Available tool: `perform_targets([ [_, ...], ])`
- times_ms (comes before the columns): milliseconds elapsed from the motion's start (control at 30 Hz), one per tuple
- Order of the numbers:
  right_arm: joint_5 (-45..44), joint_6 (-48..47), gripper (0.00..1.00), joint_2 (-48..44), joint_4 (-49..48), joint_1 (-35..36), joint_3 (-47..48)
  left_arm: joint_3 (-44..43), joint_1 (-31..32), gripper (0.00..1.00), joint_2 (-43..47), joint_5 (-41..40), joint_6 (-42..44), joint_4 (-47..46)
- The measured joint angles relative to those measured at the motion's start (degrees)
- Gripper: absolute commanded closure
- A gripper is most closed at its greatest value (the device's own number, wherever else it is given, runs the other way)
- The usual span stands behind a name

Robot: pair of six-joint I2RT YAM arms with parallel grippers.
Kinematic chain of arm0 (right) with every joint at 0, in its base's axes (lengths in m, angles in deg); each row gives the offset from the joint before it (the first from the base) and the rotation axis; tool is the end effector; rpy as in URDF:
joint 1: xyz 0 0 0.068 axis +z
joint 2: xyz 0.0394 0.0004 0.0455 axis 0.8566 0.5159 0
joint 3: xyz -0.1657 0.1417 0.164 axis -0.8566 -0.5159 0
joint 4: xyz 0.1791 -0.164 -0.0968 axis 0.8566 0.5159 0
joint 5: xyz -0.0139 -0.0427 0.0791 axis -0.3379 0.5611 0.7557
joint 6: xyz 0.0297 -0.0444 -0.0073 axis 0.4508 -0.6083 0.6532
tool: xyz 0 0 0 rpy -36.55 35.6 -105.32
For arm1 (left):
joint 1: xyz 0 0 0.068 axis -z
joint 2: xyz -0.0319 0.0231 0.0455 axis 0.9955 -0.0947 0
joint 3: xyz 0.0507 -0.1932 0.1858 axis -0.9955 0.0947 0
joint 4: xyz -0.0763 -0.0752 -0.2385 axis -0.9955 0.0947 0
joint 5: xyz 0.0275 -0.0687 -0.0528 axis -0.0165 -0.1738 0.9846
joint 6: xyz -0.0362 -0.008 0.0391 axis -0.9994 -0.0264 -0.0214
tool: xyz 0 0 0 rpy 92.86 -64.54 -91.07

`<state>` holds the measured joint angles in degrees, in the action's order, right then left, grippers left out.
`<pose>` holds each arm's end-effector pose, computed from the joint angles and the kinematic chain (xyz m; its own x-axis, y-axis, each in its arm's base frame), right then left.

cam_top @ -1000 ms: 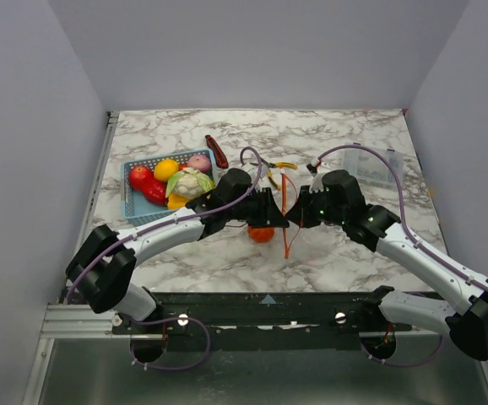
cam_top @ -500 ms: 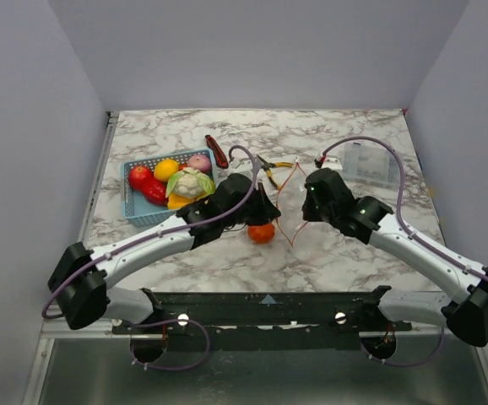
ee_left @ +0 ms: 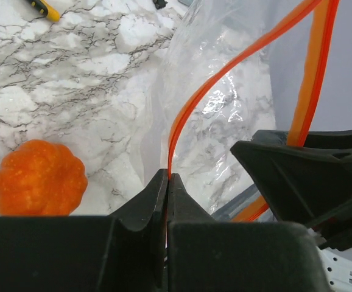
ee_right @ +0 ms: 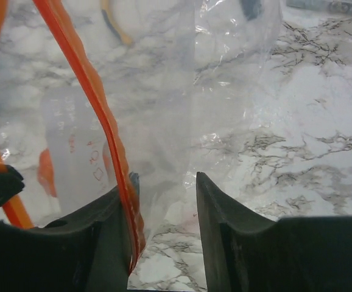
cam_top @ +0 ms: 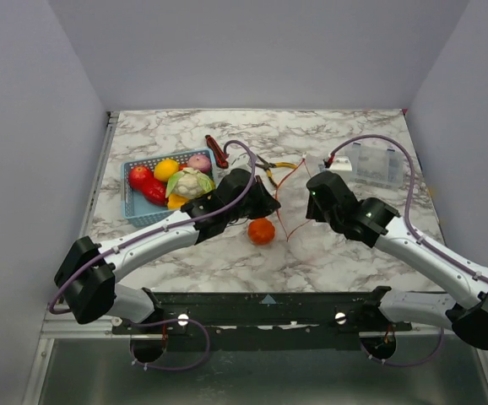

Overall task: Place the food in the zip-top bag and seal the zipper
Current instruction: Adjust the zipper food storage bag at the center of the board.

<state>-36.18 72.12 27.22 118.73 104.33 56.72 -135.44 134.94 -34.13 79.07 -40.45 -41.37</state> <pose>0.1755 0.1510 0.3066 -0.6335 0.0666 -0.7709 0.0199 0.9974 0.0698 0.2036 -0.2420 0.2887 -0.7684 -0.3675 -0.5240 0.1674 0.6748 -0.7187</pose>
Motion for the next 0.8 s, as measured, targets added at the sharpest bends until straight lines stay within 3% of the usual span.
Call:
perform_targets([
  [300, -0.1, -1.0, 0.62, -1.1, 0.4, 0.0, 4.9, 0.5, -0.2, 1.00, 0.0, 3.1, -1.4, -1.0],
  [333, -0.3, -1.1, 0.66, -0.6, 0.5, 0.0, 5.4, 0.6, -0.2, 1.00, 0.0, 3.3, -1.5, -1.1],
  [433, -0.7, -2.2, 0.96, 1.3, 0.7, 0.0, 6.7, 0.7, -0.2, 1.00, 0.0, 3.7, -1.8, -1.0],
  [467, -1.1, -2.6, 1.00, 1.8, 0.7, 0.0, 6.9, 0.7, -0.2, 1.00, 0.0, 3.8, -1.9, -1.0],
  [800, -13.6, -5.2, 1.00, 1.2, 5.1, 0.0, 7.3, 2.2, -3.7, 1.00, -1.2, 7.1, -3.0, -0.8],
])
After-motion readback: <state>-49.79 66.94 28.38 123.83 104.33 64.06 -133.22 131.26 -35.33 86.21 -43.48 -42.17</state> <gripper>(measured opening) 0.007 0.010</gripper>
